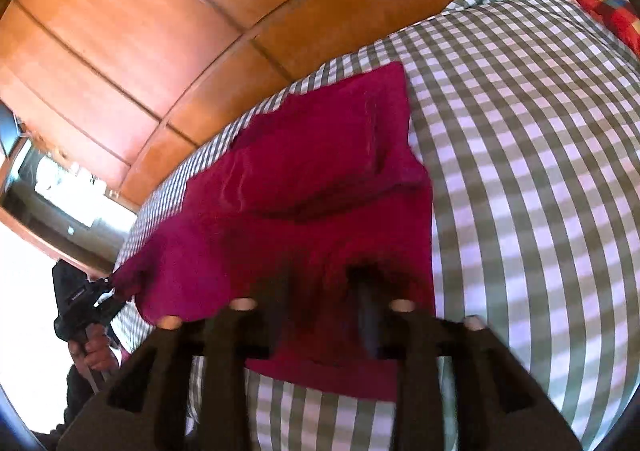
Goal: Fold small clothes
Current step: 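Grasp the hem with both grippers and fold it up toward the collar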
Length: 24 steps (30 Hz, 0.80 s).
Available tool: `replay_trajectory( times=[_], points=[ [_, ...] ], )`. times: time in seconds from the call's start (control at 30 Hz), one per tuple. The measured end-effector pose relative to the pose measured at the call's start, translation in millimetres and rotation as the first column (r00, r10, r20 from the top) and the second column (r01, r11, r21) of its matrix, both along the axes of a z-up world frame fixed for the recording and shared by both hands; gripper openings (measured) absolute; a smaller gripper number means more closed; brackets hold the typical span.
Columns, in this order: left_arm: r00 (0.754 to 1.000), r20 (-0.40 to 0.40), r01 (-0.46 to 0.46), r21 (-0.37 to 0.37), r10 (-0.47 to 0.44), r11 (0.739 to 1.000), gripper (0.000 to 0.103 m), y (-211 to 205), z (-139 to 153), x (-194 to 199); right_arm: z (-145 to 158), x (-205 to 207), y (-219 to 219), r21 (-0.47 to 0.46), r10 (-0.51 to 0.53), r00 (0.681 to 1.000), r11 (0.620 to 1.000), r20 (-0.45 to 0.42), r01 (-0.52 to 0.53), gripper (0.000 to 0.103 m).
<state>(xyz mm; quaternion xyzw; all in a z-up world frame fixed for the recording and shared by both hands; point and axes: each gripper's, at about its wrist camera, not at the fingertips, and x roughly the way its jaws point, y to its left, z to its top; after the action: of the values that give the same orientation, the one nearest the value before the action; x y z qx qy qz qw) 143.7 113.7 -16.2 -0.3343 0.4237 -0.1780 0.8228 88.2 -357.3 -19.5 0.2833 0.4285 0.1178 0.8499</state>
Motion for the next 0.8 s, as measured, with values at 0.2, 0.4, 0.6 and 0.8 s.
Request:
replay_trajectory(
  times=[0.2,0.4,0.6,0.8],
  points=[
    [0.994,0.041,-0.110,0.109,0.106,0.988,0.059,29.4,-3.5,-15.3,5.7,-23.6,-14.3,-0.043,-0.035,0.999,0.998,0.035,0.036,0.077],
    [0.998,0.048,0.017,0.332,-0.035,0.943,0.059,5.2,-40.4,-42.2,-34.0,-62.2,-1.8,-0.112,-0.011,0.998,0.994,-0.062,0.005,0.074],
    [0.998,0.012,0.061,0.278,-0.067,0.959,0.015,-9.1,-59.9,-24.4,-49.9,-49.6,13.8,-0.128,-0.032,0.998,0.992,-0.061,0.024,0.028],
    [0.992,0.030,0.107,0.335,-0.124,0.936,0.007,-14.3,-49.0,-49.1,-42.5,-66.1,23.7,-0.205,0.027,0.998,0.978,-0.055,-0.038,0.016]
  ],
)
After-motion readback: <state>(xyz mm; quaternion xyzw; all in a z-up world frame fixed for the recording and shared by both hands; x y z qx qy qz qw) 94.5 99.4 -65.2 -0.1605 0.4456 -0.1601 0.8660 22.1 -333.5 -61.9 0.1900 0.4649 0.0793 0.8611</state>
